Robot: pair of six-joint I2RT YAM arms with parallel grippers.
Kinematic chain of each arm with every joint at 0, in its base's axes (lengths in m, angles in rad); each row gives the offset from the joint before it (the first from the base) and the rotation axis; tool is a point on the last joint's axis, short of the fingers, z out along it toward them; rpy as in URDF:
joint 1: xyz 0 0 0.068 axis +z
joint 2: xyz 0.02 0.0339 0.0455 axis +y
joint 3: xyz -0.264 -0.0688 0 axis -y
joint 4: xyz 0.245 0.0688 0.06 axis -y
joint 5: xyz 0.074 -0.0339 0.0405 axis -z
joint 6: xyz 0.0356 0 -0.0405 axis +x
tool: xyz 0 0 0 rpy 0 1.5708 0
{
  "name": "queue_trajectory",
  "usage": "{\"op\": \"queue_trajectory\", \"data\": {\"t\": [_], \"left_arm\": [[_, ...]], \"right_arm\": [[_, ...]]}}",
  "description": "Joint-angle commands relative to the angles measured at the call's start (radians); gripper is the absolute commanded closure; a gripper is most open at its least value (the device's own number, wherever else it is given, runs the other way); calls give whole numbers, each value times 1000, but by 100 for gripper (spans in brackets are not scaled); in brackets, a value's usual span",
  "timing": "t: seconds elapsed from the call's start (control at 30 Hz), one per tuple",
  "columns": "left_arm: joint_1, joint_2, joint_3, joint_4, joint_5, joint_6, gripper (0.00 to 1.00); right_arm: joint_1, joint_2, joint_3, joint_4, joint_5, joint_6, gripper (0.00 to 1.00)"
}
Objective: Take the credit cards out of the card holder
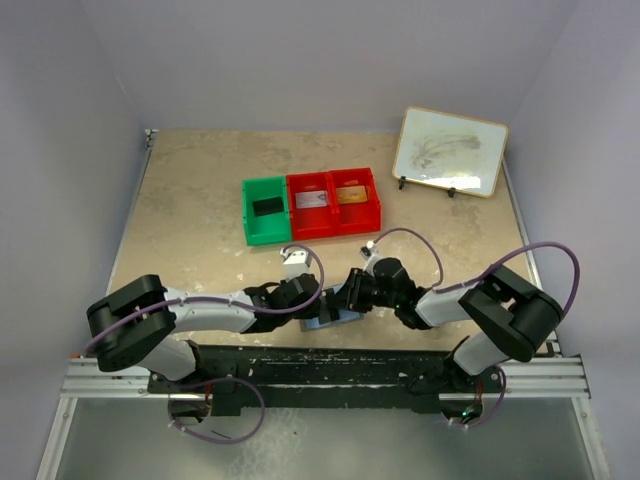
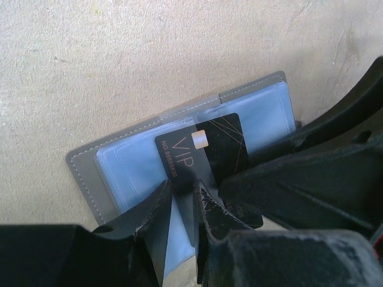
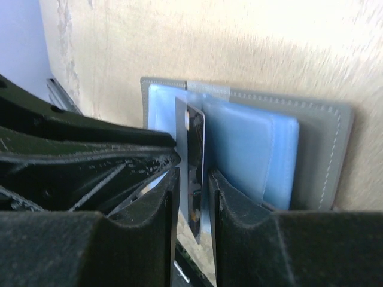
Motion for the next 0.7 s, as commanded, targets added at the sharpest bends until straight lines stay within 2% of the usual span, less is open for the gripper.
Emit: {"op": "queue_trajectory", "data": {"t": [0.0, 0.23, 0.37, 0.53, 0.67], "left_arm": [[-14, 37, -13, -128, 11, 17, 81], [-17, 37, -14, -130, 3, 6, 82], [-18, 39, -7, -129, 1, 4, 82], [-20, 36, 10, -163, -21, 11, 82], [-21, 22, 9, -175, -42, 10, 83]], "right_arm": [[-51, -18, 69, -120, -41, -145, 72], [-64, 4, 72, -86, -104, -160, 76], [-63, 42, 45, 25, -163, -133, 78], [-63, 82, -23, 143, -175, -80, 89], [-65, 66, -34, 142, -147, -72, 99]]}}
